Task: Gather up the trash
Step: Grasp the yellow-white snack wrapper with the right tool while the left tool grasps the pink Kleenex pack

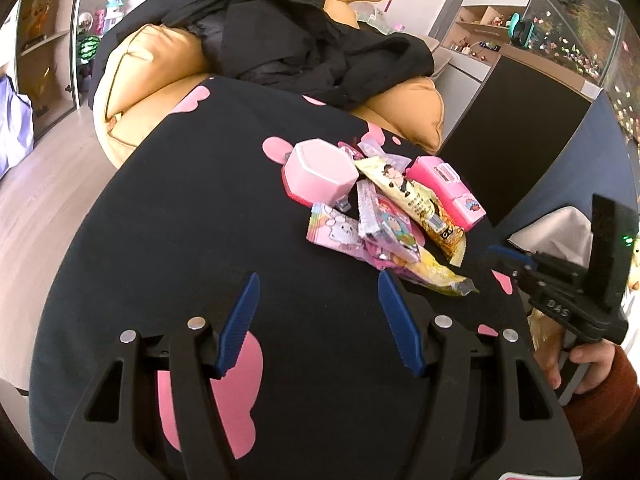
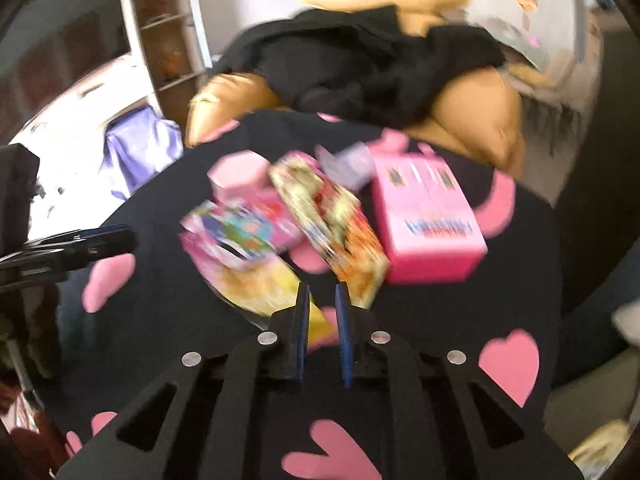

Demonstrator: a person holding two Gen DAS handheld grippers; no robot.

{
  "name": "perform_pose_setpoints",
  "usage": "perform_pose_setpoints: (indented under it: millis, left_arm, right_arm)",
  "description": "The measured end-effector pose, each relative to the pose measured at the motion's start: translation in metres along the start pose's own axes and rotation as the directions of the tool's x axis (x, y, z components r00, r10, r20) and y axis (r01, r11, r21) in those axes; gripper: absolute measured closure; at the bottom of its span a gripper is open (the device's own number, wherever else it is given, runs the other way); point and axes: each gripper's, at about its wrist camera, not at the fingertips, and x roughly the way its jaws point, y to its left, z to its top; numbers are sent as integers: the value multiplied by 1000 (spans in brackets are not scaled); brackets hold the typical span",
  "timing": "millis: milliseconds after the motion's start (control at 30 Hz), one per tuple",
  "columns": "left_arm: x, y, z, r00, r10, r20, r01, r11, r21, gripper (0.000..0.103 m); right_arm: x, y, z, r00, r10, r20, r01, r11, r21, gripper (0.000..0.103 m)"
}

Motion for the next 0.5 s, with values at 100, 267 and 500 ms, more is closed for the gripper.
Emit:
perform_pose_setpoints:
  millis: [100, 267, 500]
  left_arm:
    - [-2, 2, 8, 1000, 6, 13, -7, 1000, 8, 44]
    - [-5, 11, 16, 999, -6, 31, 5, 1000, 13, 44]
    - [6, 19, 23, 999, -28, 23, 27, 999, 28, 44]
  right_arm:
    - [15, 10, 21, 1000, 28, 3, -28, 998, -51, 69]
    - [60, 17, 45, 1000, -12, -26, 10, 996, -93, 69]
    - [80, 2, 34, 991, -96, -95, 89, 993, -77, 85]
